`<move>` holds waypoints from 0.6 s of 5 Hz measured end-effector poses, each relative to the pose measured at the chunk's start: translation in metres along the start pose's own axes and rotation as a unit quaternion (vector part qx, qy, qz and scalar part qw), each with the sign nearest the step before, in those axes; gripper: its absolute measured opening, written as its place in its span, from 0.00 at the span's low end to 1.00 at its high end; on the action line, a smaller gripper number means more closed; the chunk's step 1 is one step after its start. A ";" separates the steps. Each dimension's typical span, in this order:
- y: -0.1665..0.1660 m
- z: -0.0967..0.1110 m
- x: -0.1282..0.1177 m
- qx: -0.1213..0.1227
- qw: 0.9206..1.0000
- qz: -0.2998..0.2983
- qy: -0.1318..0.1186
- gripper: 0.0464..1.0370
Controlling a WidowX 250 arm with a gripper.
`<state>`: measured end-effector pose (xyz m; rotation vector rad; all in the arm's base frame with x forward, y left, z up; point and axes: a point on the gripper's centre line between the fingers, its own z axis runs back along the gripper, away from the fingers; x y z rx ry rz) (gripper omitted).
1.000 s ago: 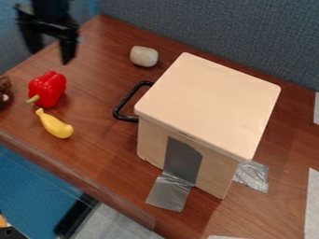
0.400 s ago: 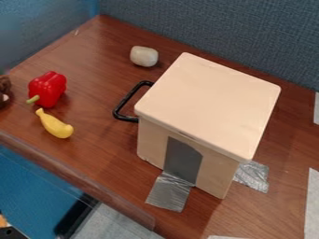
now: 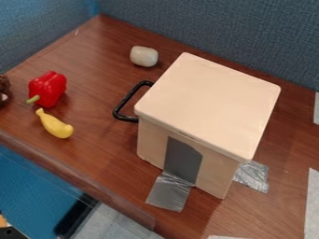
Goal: Put the brown thing on the upper left of the table
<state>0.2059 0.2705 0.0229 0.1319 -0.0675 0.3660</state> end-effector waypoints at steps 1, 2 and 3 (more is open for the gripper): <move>0.004 -0.010 0.004 0.002 1.000 0.009 0.005 0.92; 0.010 -0.014 0.009 0.013 1.000 0.010 0.006 0.64; 0.011 -0.013 0.010 0.015 1.000 0.017 0.007 0.35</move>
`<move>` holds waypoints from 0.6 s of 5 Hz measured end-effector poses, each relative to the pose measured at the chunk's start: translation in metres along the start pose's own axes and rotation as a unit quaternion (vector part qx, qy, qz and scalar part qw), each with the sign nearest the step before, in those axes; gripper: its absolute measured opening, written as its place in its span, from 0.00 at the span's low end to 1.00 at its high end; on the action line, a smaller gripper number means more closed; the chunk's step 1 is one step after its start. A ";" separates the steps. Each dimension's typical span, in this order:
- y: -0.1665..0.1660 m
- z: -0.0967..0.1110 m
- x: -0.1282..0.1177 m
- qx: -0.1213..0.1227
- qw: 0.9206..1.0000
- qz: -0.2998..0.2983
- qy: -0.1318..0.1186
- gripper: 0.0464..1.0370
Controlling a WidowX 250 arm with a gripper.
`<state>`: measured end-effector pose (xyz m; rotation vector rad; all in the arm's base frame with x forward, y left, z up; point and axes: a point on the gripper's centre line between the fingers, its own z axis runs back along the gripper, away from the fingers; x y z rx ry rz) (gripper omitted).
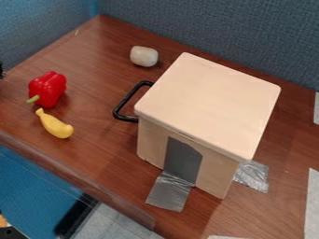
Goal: Put the brown thing on the upper left of the table
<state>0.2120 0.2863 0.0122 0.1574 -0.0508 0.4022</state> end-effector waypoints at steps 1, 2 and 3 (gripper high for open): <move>-0.001 0.004 0.002 -0.011 1.000 0.008 0.003 0.18; 0.000 0.012 0.006 -0.019 1.000 0.012 0.012 0.12; 0.000 0.043 0.024 -0.026 0.999 0.018 -0.012 0.10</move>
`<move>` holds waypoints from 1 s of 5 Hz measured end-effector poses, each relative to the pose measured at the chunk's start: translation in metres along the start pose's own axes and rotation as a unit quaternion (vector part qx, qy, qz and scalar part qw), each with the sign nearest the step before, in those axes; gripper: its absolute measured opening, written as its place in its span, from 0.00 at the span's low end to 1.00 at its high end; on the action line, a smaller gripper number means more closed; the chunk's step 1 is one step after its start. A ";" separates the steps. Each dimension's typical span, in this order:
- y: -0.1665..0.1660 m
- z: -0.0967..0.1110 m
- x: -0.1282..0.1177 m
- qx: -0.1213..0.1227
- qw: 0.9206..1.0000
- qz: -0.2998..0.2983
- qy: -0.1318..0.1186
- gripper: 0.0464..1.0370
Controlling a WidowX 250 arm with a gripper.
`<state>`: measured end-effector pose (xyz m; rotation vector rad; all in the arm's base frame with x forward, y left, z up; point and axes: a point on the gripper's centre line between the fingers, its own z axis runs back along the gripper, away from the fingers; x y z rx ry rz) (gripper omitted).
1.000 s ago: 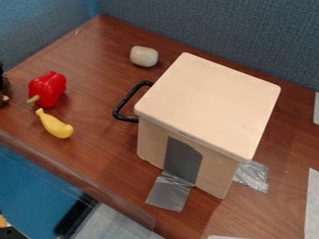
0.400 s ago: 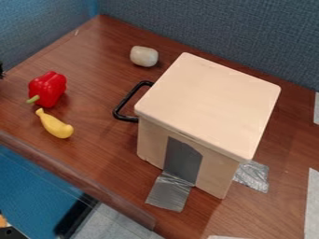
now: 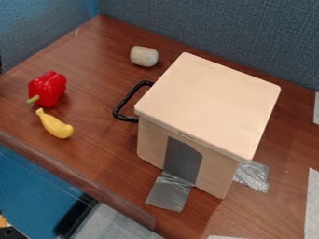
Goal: Put the brown thing on the upper left of the table
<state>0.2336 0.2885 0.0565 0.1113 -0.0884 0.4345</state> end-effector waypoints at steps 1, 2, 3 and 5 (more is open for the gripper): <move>-0.021 0.031 0.033 -0.025 0.999 -0.011 -0.039 0.08; -0.049 0.054 0.060 -0.033 0.997 -0.034 -0.067 0.08; -0.082 0.051 0.088 -0.042 0.995 -0.056 -0.075 0.08; -0.123 0.007 0.124 -0.038 0.994 -0.081 -0.055 0.08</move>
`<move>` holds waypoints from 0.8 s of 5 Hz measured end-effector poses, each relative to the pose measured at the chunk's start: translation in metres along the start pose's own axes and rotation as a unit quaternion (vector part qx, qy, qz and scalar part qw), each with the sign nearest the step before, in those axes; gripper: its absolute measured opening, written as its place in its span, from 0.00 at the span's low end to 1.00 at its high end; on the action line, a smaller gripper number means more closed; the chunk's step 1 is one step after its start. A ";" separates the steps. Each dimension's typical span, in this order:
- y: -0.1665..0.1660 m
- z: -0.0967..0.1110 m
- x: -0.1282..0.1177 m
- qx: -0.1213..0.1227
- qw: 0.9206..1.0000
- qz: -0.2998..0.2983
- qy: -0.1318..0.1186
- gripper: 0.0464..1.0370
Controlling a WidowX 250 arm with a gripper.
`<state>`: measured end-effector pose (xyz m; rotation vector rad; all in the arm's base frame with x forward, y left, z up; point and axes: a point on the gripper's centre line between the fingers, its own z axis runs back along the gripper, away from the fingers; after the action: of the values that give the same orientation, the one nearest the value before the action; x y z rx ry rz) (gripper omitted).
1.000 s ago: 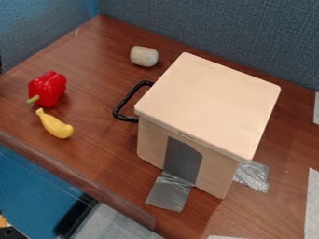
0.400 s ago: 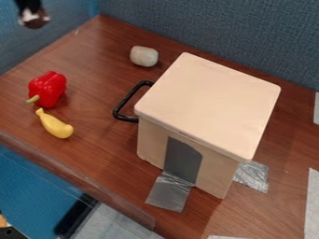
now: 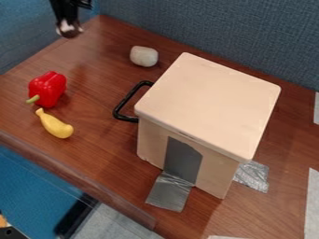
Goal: Put the brown thing on the upper left of the table
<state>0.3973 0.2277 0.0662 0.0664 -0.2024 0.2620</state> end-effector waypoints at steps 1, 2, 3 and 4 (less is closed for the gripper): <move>-0.011 -0.019 0.009 -0.004 1.000 -0.003 0.013 0.08; -0.022 -0.044 0.011 -0.005 0.999 -0.005 0.031 0.11; -0.025 -0.049 0.008 0.003 0.999 -0.007 0.037 0.33; -0.023 -0.029 0.004 0.010 0.999 -0.009 0.041 0.64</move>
<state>0.4124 0.2090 0.0373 0.0779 -0.1181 0.2483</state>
